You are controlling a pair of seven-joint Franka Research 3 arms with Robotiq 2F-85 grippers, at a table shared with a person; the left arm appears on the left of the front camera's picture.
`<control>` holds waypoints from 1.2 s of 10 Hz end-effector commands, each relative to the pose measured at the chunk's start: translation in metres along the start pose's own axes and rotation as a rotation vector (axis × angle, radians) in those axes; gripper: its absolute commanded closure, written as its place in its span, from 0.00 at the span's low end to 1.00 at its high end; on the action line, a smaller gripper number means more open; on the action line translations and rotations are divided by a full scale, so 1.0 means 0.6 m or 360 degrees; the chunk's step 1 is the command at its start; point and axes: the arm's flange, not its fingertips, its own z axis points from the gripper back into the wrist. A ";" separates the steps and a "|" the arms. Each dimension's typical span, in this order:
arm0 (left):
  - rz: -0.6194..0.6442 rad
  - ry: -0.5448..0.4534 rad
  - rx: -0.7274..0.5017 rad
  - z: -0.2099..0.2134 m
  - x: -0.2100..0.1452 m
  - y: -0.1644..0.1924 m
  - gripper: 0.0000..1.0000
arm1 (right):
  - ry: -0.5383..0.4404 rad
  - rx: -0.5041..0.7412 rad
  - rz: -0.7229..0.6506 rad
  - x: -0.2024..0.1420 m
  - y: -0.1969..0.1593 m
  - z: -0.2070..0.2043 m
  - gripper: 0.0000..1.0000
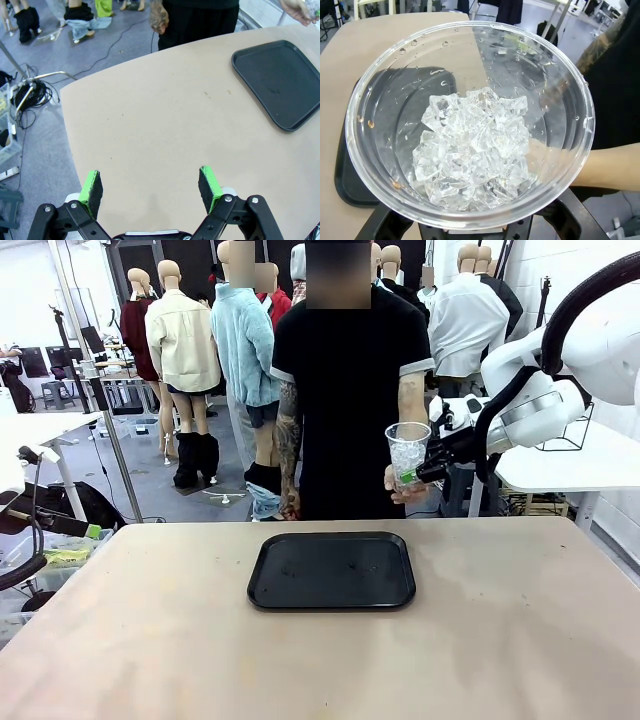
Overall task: Pour the drink into the iced cup.
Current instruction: Open the gripper to release the iced cup you were holding.
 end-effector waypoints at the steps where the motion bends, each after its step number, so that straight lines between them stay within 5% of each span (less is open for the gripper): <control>1: 0.0005 -0.0016 0.0021 -0.002 -0.004 0.000 0.00 | -0.0025 -0.0011 -0.0032 0.009 -0.008 -0.003 0.42; 3: 0.0005 -0.0016 0.0021 -0.002 -0.004 0.000 0.00 | -0.0018 -0.0009 -0.0043 0.009 -0.008 -0.001 0.38; 6: 0.0005 -0.0016 0.0021 -0.002 -0.004 0.000 0.00 | -0.0018 -0.0013 -0.0060 0.008 -0.003 0.014 0.00; 12: 0.0005 -0.0016 0.0021 -0.002 -0.004 0.000 0.00 | 0.0015 -0.0024 -0.0100 -0.003 0.080 0.104 0.00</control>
